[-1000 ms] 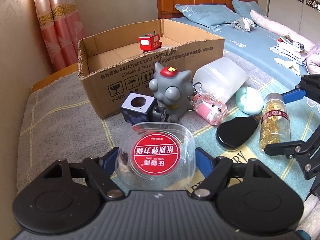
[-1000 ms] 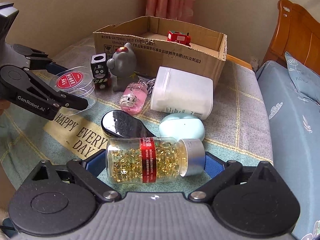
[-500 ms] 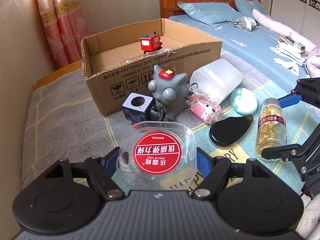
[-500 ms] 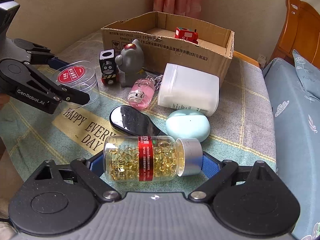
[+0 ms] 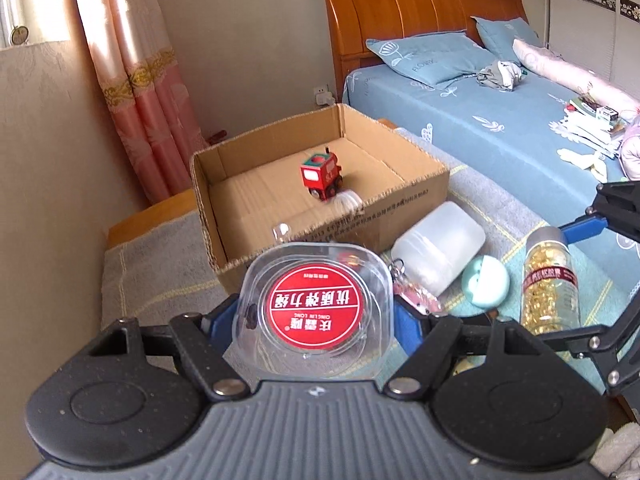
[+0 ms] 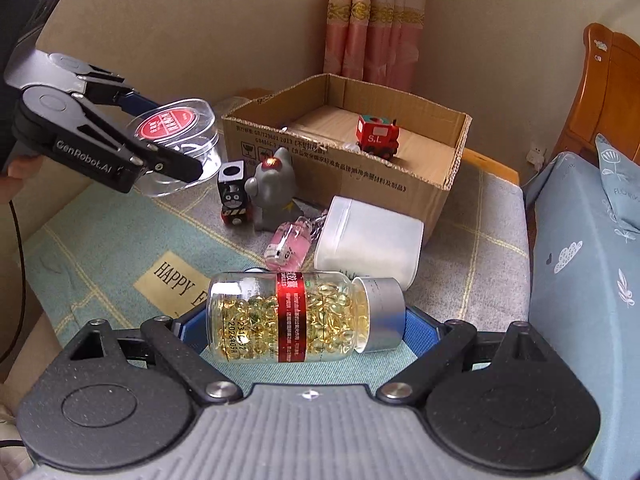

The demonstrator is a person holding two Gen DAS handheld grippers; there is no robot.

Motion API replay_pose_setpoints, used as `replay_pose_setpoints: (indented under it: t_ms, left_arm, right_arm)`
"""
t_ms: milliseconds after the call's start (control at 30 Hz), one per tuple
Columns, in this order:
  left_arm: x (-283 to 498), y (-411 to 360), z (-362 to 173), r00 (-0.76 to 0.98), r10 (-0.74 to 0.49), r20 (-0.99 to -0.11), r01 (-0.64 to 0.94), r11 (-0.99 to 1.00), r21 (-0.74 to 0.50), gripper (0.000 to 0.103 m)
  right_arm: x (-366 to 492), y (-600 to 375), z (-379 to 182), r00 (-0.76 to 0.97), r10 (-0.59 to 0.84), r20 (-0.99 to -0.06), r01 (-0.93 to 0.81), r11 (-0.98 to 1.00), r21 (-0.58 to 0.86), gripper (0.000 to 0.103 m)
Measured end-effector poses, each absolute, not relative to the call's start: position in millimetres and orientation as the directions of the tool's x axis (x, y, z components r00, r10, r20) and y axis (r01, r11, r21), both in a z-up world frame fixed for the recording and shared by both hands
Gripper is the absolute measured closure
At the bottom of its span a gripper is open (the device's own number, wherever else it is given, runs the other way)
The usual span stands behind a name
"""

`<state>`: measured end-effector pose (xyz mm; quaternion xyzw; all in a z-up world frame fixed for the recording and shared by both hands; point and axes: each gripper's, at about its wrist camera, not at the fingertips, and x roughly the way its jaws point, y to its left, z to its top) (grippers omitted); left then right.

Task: Organize rigid objects
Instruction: 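Release the container into the box with left gripper while right gripper lifts the bottle, then lower the gold capsule bottle into the box and open the right gripper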

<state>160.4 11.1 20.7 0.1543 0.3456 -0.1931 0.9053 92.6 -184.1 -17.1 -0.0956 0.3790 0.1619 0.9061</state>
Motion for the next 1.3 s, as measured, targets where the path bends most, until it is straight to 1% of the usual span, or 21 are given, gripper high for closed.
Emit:
replay_pose_setpoints:
  t_ms: [133, 267, 533, 600, 633, 667, 700, 833, 900, 967, 1300]
  left_arm:
    - [188, 4, 37, 0.712, -0.239, -0.661, 0.441, 0.884, 0.156, 0.027]
    - [224, -3, 46, 0.717, -0.221, -0.661, 0.424, 0.891, 0.161, 0.027]
    - [291, -13, 37, 0.718, -0.152, -0.679, 0.351, 0.921, 0.166, 0.026]
    - [301, -14, 32, 0.726, -0.132, -0.675, 0.320, 0.934, 0.162, 0.023]
    - [304, -14, 30, 0.728, -0.123, -0.675, 0.309, 0.937, 0.162, 0.018]
    - [305, -14, 28, 0.731, -0.120, -0.672, 0.300, 0.941, 0.158, 0.012]
    - [304, -13, 27, 0.734, -0.124, -0.668, 0.297, 0.943, 0.152, 0.010]
    - [291, -10, 27, 0.745, -0.131, -0.654, 0.297, 0.943, 0.149, 0.010]
    - [280, -8, 29, 0.753, -0.132, -0.645, 0.293, 0.945, 0.149, 0.008]
    - [270, -4, 31, 0.763, -0.134, -0.633, 0.288, 0.946, 0.147, 0.003]
    - [213, 17, 32, 0.779, -0.086, -0.621, 0.207, 0.970, 0.126, 0.003]
  right_arm:
    - [99, -186, -6, 0.686, 0.227, -0.692, -0.370, 0.927, -0.063, 0.007]
    - [105, -188, 3, 0.705, 0.230, -0.671, -0.371, 0.926, -0.073, 0.007]
    - [116, -195, 11, 0.726, 0.224, -0.650, -0.360, 0.929, -0.082, 0.007]
    - [118, -196, 11, 0.728, 0.218, -0.650, -0.355, 0.931, -0.086, 0.007]
    - [119, -197, 11, 0.728, 0.216, -0.650, -0.353, 0.932, -0.085, 0.007]
    - [120, -198, 11, 0.729, 0.215, -0.650, -0.350, 0.933, -0.084, 0.007]
    - [121, -199, 12, 0.729, 0.214, -0.650, -0.348, 0.934, -0.083, 0.007]
    - [124, -201, 14, 0.733, 0.207, -0.648, -0.340, 0.936, -0.086, 0.007]
    - [126, -202, 15, 0.736, 0.204, -0.646, -0.337, 0.938, -0.087, 0.007]
    - [129, -203, 18, 0.740, 0.206, -0.640, -0.334, 0.939, -0.084, 0.007]
    - [160, -204, 33, 0.749, 0.208, -0.630, -0.322, 0.944, -0.071, 0.007]
